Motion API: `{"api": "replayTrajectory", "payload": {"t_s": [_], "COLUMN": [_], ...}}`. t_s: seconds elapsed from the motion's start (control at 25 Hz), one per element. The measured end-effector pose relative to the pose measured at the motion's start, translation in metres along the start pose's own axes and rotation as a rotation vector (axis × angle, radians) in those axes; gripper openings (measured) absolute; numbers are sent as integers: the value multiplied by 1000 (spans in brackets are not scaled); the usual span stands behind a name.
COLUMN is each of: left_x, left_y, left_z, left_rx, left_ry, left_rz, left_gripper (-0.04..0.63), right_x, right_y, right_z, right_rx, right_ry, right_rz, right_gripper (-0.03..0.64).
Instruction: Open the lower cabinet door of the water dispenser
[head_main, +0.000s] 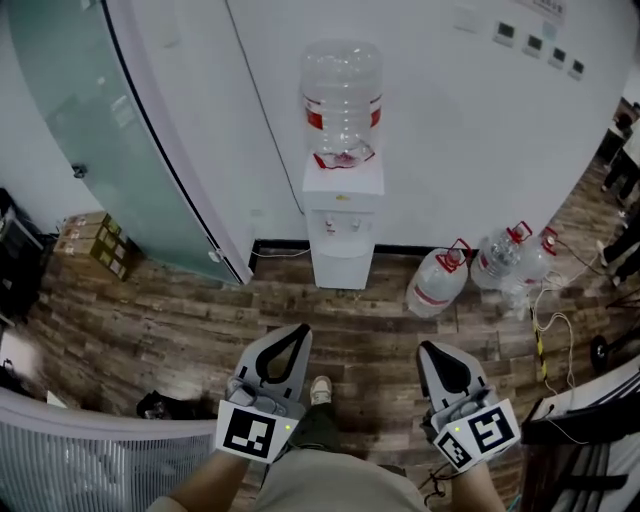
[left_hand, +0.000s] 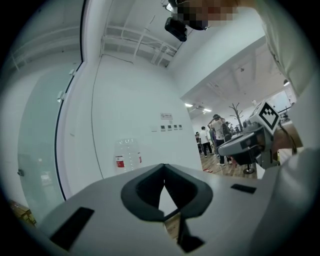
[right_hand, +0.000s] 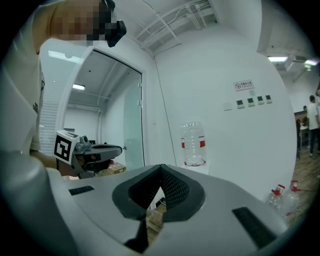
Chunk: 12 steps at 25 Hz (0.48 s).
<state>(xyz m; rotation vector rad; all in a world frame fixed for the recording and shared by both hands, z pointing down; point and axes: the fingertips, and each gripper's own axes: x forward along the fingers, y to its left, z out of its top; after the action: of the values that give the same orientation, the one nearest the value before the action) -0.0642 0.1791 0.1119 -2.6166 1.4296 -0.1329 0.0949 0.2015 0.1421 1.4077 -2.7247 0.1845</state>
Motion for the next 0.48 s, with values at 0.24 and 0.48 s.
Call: {"api": "replayTrajectory", "payload": {"t_s": [0.24, 0.48], "left_x": [65, 122], "left_y": [75, 128], "left_z": [-15, -33], "left_rx": [-5, -10], "left_ry": [19, 43], "left_rz": [-32, -75], "left_gripper": [6, 6], "right_x": [95, 167], "right_y": [-31, -59], "right_z": [13, 22], "right_rx": [10, 35], "right_ry": [37, 42], "right_rz": [-23, -45], "right_gripper": [6, 6]}}
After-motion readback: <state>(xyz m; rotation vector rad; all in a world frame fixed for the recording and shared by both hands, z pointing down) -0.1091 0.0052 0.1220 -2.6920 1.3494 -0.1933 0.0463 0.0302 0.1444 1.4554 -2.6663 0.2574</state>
